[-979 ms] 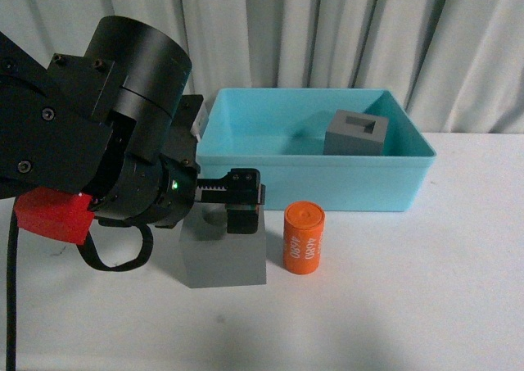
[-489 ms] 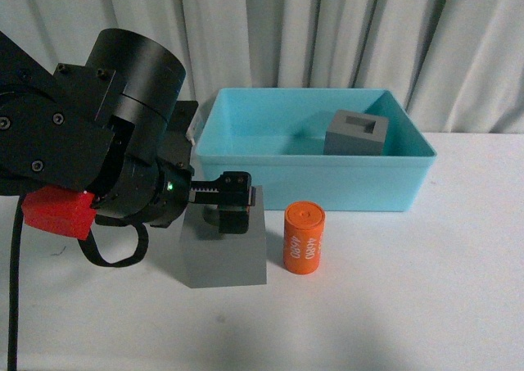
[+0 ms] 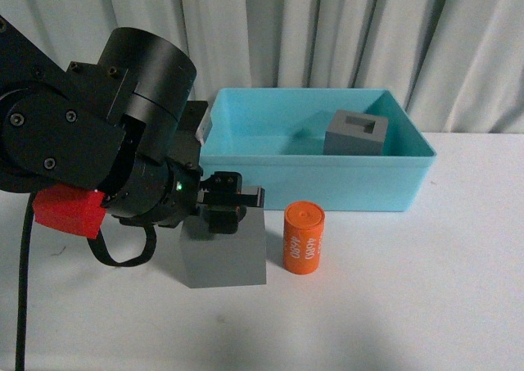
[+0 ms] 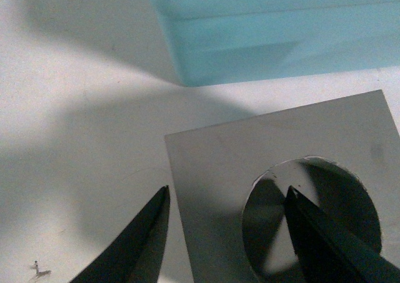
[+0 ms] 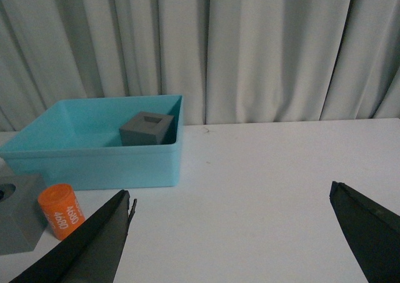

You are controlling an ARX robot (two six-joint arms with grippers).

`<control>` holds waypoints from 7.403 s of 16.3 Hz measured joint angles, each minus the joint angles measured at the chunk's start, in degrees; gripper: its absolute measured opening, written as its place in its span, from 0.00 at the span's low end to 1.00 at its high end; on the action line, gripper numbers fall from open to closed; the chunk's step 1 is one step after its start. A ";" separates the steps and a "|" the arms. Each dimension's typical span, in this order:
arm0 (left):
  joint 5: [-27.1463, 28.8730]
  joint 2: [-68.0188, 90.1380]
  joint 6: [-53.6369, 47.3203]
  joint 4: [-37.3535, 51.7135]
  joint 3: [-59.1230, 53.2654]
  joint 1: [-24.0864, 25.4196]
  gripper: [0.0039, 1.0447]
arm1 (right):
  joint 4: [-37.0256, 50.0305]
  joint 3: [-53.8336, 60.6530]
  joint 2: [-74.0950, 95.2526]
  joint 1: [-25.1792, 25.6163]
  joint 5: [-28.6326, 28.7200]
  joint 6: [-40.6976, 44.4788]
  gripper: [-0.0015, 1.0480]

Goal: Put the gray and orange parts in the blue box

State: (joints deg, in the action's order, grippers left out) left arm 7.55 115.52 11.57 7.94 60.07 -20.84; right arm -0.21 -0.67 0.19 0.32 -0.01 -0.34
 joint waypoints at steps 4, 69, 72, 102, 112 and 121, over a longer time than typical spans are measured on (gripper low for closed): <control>1.27 -2.34 2.19 -2.03 -1.44 0.00 0.22 | 0.00 0.00 0.00 0.00 0.00 0.02 0.94; -1.77 -66.90 -10.19 29.77 -50.16 14.88 0.03 | 0.00 0.00 0.00 0.00 -0.02 0.00 0.94; -7.19 -74.07 -10.58 26.97 -53.70 20.59 0.01 | 0.02 0.00 0.00 0.00 -0.02 0.02 0.94; -7.54 -115.16 -10.58 -8.15 -59.52 20.74 0.21 | 0.02 0.00 0.00 0.00 -0.02 0.00 0.94; -7.54 -115.16 -10.58 -8.15 -59.49 20.74 0.81 | 0.02 0.00 0.00 0.00 0.00 0.00 0.94; -7.56 -115.16 -10.62 -8.11 -59.52 20.72 0.94 | -14.01 -11.06 22.69 8.07 8.57 2.23 0.94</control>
State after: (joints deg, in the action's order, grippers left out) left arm -0.01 0.36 0.95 -0.16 0.56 -0.12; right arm -14.22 -11.73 22.87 8.38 8.56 1.89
